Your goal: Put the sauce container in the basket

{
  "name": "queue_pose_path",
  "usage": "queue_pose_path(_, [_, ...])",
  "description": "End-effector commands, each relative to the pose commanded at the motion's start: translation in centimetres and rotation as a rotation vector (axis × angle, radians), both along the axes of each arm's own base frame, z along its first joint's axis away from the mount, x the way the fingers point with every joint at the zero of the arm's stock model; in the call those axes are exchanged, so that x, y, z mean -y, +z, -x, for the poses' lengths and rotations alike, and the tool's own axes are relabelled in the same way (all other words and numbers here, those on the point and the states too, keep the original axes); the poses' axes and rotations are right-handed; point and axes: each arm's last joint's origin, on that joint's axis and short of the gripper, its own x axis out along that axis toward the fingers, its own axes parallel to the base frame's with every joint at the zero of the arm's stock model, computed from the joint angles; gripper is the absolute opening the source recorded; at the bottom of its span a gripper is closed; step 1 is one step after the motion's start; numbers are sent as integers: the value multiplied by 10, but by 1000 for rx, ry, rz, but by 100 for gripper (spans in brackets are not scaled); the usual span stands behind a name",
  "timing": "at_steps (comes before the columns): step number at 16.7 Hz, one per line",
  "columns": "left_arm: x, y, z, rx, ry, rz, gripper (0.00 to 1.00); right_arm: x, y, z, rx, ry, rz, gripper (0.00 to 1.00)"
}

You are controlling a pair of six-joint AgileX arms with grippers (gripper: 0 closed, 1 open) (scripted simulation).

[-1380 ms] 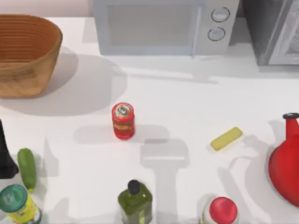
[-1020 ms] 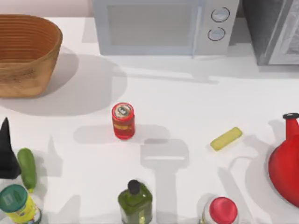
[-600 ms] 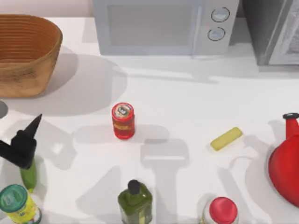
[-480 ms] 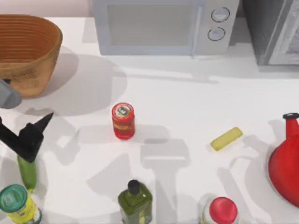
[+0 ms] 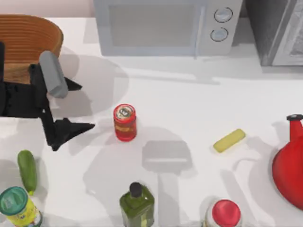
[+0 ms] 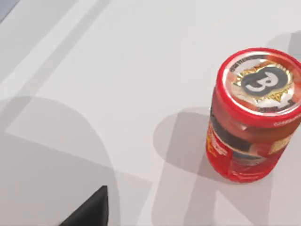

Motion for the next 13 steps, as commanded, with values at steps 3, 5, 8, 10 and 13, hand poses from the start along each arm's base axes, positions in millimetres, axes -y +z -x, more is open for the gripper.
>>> queue_pose_path(3, [11, -33, -23, -33, -143, 61, 100, 0, 0, 0, 0, 0, 0, 100])
queue_pose_path(5, [16, -47, -31, -43, -201, 94, 100, 0, 0, 0, 0, 0, 0, 100])
queue_pose_path(8, [19, -54, -34, -47, -225, 110, 100, 0, 0, 0, 0, 0, 0, 100])
queue_pose_path(10, [19, -54, -34, -47, -225, 110, 100, 0, 0, 0, 0, 0, 0, 100])
queue_pose_path(13, [17, -53, -33, -48, -219, 109, 100, 0, 0, 0, 0, 0, 0, 100])
